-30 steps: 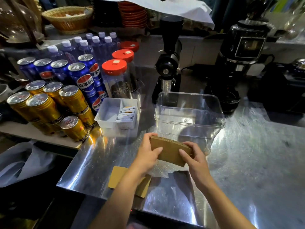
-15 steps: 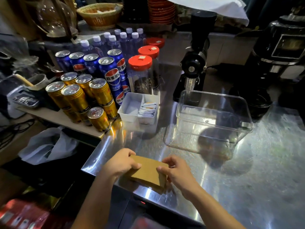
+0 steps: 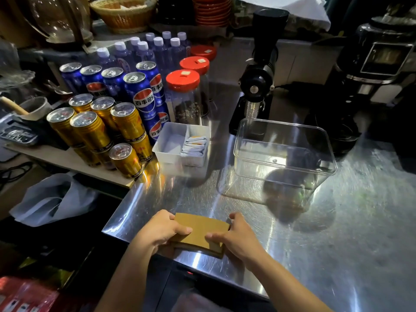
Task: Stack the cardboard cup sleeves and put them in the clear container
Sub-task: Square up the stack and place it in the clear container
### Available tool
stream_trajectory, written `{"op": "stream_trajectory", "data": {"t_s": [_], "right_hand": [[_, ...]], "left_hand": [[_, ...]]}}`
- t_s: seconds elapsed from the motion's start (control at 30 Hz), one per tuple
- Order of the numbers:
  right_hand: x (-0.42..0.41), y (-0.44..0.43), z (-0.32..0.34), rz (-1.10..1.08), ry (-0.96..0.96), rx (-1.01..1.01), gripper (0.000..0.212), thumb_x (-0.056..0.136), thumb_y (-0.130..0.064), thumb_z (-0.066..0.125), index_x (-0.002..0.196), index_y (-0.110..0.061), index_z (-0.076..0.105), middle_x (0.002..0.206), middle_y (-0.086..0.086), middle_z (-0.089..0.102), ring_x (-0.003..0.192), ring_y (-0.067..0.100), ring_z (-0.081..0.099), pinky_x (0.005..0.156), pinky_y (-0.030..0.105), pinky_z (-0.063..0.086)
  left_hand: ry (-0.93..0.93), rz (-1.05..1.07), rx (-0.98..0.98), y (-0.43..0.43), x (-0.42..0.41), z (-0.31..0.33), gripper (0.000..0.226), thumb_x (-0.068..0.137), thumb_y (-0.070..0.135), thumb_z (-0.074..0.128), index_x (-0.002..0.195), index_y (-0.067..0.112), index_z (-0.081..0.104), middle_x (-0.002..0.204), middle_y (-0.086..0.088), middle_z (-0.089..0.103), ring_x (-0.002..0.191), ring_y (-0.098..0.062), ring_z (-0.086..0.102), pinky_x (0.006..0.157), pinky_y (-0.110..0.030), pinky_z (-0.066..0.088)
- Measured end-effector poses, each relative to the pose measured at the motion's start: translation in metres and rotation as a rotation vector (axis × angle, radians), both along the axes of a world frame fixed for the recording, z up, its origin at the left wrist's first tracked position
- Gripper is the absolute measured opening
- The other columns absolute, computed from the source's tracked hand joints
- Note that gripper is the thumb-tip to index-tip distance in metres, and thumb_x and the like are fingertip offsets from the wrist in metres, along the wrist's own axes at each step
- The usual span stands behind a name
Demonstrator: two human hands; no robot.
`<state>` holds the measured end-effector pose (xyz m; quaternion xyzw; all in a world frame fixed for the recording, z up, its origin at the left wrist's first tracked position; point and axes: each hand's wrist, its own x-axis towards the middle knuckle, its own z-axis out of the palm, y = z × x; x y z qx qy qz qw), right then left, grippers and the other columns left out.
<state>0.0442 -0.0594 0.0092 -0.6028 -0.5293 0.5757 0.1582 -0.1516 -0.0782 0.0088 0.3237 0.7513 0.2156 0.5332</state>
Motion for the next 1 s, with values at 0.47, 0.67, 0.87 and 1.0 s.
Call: {"op": "stream_trajectory", "data": {"t_s": [0.47,0.67,0.87,1.0], "right_hand": [[0.071,0.031,-0.010,-0.176,0.342,0.306,0.046,0.062,0.010,0.074,0.088,-0.026,0.061,0.088,0.000,0.062,0.079,0.011,0.058,0.073,0.029,0.047],[0.078,0.019,-0.028,-0.230,0.502,0.248,0.059,0.061,-0.010,0.077,0.111,-0.030,0.053,0.097,-0.005,0.066,0.085,0.008,0.065,0.066,0.022,0.055],[0.055,0.022,-0.032,-0.518,0.503,0.395,0.010,0.083,-0.025,0.063,0.078,-0.018,0.062,0.073,-0.005,0.063,0.065,0.001,0.057,0.056,0.007,0.045],[0.049,0.026,-0.030,-0.644,0.459,0.452,0.024,0.090,-0.023,0.054,0.067,-0.014,0.057,0.066,-0.001,0.055,0.061,0.005,0.050,0.051,0.007,0.040]], "left_hand": [[-0.240,0.036,0.621,0.019,0.081,-0.021,0.049,0.063,-0.013,0.073,0.094,0.023,0.058,0.087,0.002,0.068,0.074,0.004,0.065,0.068,-0.014,0.053],[-0.484,-0.030,0.623,0.018,0.096,-0.037,0.060,0.065,0.025,0.076,0.118,0.028,0.049,0.117,0.003,0.060,0.100,-0.012,0.064,0.074,-0.022,0.054],[-0.496,0.295,0.669,0.031,0.125,-0.034,0.030,0.080,0.041,0.062,0.095,0.015,0.059,0.089,-0.004,0.065,0.076,-0.014,0.065,0.068,-0.025,0.052],[-0.326,0.399,0.716,0.032,0.137,-0.034,0.035,0.094,0.030,0.045,0.073,0.004,0.055,0.071,-0.011,0.055,0.070,-0.024,0.052,0.068,-0.040,0.043]]}}
